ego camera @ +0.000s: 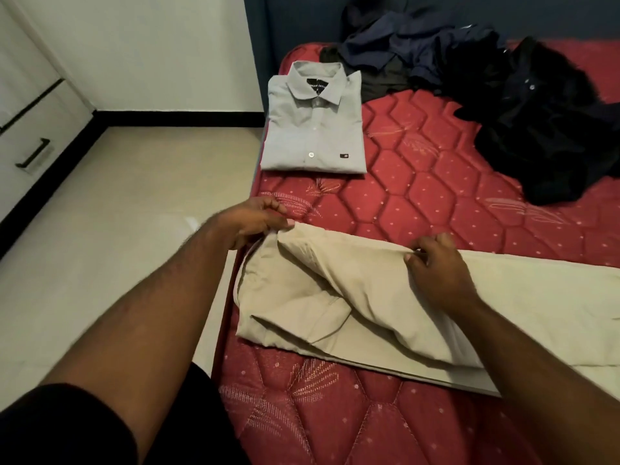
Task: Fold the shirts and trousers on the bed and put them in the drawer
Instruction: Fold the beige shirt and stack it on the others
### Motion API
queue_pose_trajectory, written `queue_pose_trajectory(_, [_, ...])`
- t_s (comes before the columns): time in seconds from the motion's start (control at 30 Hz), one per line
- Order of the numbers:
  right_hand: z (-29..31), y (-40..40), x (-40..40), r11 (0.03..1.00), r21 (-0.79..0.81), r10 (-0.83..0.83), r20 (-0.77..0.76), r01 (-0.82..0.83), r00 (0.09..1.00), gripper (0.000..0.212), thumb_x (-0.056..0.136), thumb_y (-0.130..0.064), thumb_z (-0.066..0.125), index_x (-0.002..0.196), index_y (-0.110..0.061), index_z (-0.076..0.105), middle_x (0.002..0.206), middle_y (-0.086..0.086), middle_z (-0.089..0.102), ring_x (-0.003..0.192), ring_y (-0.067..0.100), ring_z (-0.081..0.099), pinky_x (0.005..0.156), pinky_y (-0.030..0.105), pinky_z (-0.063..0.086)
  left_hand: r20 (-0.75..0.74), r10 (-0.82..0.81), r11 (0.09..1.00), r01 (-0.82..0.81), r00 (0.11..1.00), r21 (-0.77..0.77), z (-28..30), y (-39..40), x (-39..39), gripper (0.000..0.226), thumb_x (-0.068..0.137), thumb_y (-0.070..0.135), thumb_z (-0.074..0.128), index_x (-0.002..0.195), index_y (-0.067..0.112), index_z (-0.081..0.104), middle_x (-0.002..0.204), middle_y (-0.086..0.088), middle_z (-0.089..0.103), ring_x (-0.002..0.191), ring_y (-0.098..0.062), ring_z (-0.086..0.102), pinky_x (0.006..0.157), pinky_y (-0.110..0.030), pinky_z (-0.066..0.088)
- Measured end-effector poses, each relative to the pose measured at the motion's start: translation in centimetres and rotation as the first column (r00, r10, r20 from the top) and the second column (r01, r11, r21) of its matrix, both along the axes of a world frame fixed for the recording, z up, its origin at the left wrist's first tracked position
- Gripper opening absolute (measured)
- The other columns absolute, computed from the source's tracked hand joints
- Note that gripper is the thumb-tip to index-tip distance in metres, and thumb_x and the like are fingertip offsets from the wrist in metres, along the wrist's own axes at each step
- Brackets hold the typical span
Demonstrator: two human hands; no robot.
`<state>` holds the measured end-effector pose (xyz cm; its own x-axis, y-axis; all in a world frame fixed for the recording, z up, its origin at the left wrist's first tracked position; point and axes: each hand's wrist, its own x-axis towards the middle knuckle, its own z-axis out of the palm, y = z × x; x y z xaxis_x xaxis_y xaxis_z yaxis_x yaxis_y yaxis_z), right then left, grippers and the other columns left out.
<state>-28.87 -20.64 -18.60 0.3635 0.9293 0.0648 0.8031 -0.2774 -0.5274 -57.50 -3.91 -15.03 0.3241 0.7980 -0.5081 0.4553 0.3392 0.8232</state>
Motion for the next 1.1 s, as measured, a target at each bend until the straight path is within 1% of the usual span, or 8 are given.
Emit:
queue_pose_trajectory(0.17, [-1.5,-1.0,-0.3,0.994,0.091,-0.056,0.013,0.054,0.998,0.023,0.093,-0.015,0.059,0.114,-0.014,0.067,0.094,0.003,0.046,0.088,0.031,0.056,0.073,0.029,0.037,0.023,0.262,0.964,-0.261,0.965,-0.053,-1.3,0.0,0.3,0.031,0.071,-0.022,0.066,0.08,0.008,0.063,0.076,-0.014,0.062,0.065,-0.024,0.058,0.052,-0.026,0.052])
queue_pose_trajectory(0.27, [-1.5,-1.0,-0.3,0.993,0.088,-0.076,-0.005,0.076,0.997,0.024,0.094,-0.016,0.058,0.115,-0.012,0.069,0.091,0.002,0.044,0.088,0.029,0.056,0.074,0.027,0.036,-0.007,0.364,0.912,-0.355,0.932,0.206,-2.9,-0.6,1.0,0.028,0.067,-0.01,0.072,0.079,0.014,0.064,0.079,-0.01,0.064,0.07,-0.021,0.058,0.061,-0.026,0.052])
queue_pose_trajectory(0.37, [-1.0,-0.1,-0.3,0.991,0.113,-0.065,-0.025,0.067,0.998,0.017,0.091,-0.019,0.062,0.103,-0.012,0.071,0.091,-0.001,0.045,0.08,0.02,0.052,0.072,0.025,0.035,-0.051,0.126,0.768,-0.065,0.991,0.637,-1.8,-2.0,2.9,0.019,0.077,0.021,0.075,0.096,0.022,0.069,0.095,0.001,0.068,0.084,-0.008,0.063,0.08,-0.023,0.05])
queue_pose_trajectory(0.5, [-0.9,0.2,-0.3,0.996,0.09,0.01,-0.07,-0.004,0.997,0.019,0.089,-0.021,0.065,0.106,-0.015,0.07,0.099,-0.005,0.047,0.082,0.016,0.055,0.075,0.024,0.039,-0.407,-0.338,0.703,0.515,0.849,0.491,-0.8,-4.3,4.4,0.03,0.082,0.037,0.076,0.099,0.012,0.072,0.084,0.005,0.067,0.075,-0.006,0.06,0.068,-0.019,0.046])
queue_pose_trajectory(0.7, [0.3,-2.2,-0.3,0.966,0.248,0.102,-0.099,-0.074,0.99,0.02,0.093,-0.02,0.06,0.111,-0.013,0.068,0.111,0.001,0.059,0.096,0.019,0.06,0.084,0.032,0.048,-0.267,-0.284,0.71,0.39,0.921,0.586,1.0,-2.6,3.8,0.017,0.073,0.023,0.084,0.08,0.012,0.073,0.07,0.001,0.068,0.064,-0.011,0.06,0.063,-0.028,0.048])
queue_pose_trajectory(0.87, [-1.5,-4.8,1.1,0.899,-0.275,0.379,0.098,-0.341,0.92,0.071,0.088,-0.063,0.013,0.149,-0.032,0.032,0.159,-0.004,0.023,0.148,0.017,0.015,0.118,0.043,0.009,-0.669,-0.256,0.609,0.654,0.698,0.449,0.0,-4.0,4.8,0.044,0.078,0.035,0.078,0.118,0.02,0.066,0.094,0.005,0.059,0.093,-0.019,0.056,0.086,-0.035,0.043])
queue_pose_trajectory(1.0, [-1.6,-5.1,1.5,0.915,-0.291,0.337,0.173,-0.279,0.926,0.074,0.086,-0.066,0.001,0.152,-0.038,0.013,0.162,-0.011,0.003,0.149,0.015,-0.007,0.116,0.049,-0.008,-0.332,0.094,0.273,0.297,0.938,0.915,1.3,-10.1,10.3,0.028,0.087,0.023,0.058,0.11,0.012,0.068,0.099,-0.011,0.065,0.09,-0.032,0.06,0.082,-0.043,0.048])
queue_pose_trajectory(1.1, [-1.9,-5.4,1.9,0.902,-0.327,0.36,0.205,-0.283,0.91,0.077,0.083,-0.065,-0.003,0.153,-0.037,0.011,0.162,-0.009,0.005,0.149,0.016,-0.003,0.118,0.046,-0.005,-0.402,-0.116,0.548,0.396,0.908,0.737,-1.1,-16.5,16.3,0.041,0.096,0.029,0.043,0.131,0.012,0.057,0.127,-0.01,0.061,0.117,-0.027,0.056,0.102,-0.042,0.04])
